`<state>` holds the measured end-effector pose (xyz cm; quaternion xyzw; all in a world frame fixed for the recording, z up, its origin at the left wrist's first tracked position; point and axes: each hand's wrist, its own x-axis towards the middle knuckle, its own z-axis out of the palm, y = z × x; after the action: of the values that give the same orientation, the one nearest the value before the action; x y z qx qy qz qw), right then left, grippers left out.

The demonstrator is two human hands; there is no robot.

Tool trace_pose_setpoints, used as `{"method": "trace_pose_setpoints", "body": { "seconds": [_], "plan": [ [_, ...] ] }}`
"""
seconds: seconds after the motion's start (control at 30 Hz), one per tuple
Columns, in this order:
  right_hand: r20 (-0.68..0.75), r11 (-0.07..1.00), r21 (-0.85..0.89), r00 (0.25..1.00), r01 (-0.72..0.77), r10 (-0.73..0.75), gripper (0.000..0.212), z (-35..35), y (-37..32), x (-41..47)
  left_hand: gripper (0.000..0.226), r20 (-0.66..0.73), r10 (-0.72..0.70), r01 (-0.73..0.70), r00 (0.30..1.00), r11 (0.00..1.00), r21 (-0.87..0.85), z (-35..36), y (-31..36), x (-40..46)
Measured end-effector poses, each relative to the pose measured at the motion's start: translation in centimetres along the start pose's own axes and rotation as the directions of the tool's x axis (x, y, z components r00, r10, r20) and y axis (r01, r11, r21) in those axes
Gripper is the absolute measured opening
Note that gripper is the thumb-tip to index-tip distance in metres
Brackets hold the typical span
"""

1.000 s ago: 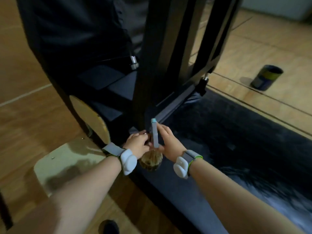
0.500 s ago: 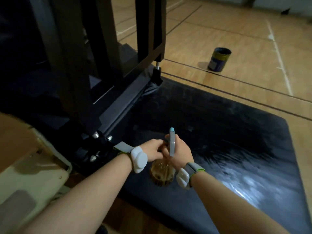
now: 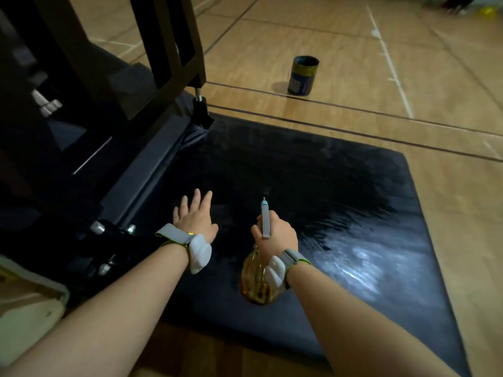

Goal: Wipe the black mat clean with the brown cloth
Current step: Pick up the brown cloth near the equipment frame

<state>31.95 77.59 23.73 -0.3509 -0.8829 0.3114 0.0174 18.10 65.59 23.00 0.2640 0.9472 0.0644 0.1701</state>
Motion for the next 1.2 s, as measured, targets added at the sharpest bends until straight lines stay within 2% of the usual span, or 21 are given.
{"method": "trace_pose_setpoints", "body": {
  "seconds": [0.37,0.53,0.63,0.73,1.1,1.2],
  "plan": [
    [-0.017,0.991,0.034,0.992,-0.127,0.128,0.020,0.0,2.5,-1.0,0.079,0.000,0.055,-0.055,0.998,0.998,-0.006,1.3,1.9,-0.9],
    [-0.094,0.983,0.092,0.981,-0.159,0.167,0.023,-0.8,4.7,-1.2,0.079,0.007,0.066,-0.066,0.998,0.998,-0.010,1.4,2.6,-1.4],
    [-0.175,0.959,0.168,0.950,-0.229,0.258,0.026,-1.5,6.5,-1.7,0.080,0.014,0.075,-0.075,0.997,0.997,-0.005,1.6,3.3,-1.6],
    [-0.239,0.929,0.227,0.908,-0.292,0.344,0.018,-2.6,7.7,-1.6,0.081,0.026,0.084,-0.084,0.996,0.996,-0.002,1.8,4.2,-1.7],
    [-0.326,0.891,0.176,0.829,-0.418,0.454,0.024,-6.3,13.3,-3.3,0.082,0.083,0.212,-0.213,0.974,0.977,0.001,3.2,11.1,-2.2],
    [-0.380,0.854,0.170,0.767,-0.492,0.518,0.024,-7.0,15.4,-5.0,0.082,0.095,0.254,-0.256,0.963,0.967,0.012,3.7,13.2,-2.6]
  ]
}}
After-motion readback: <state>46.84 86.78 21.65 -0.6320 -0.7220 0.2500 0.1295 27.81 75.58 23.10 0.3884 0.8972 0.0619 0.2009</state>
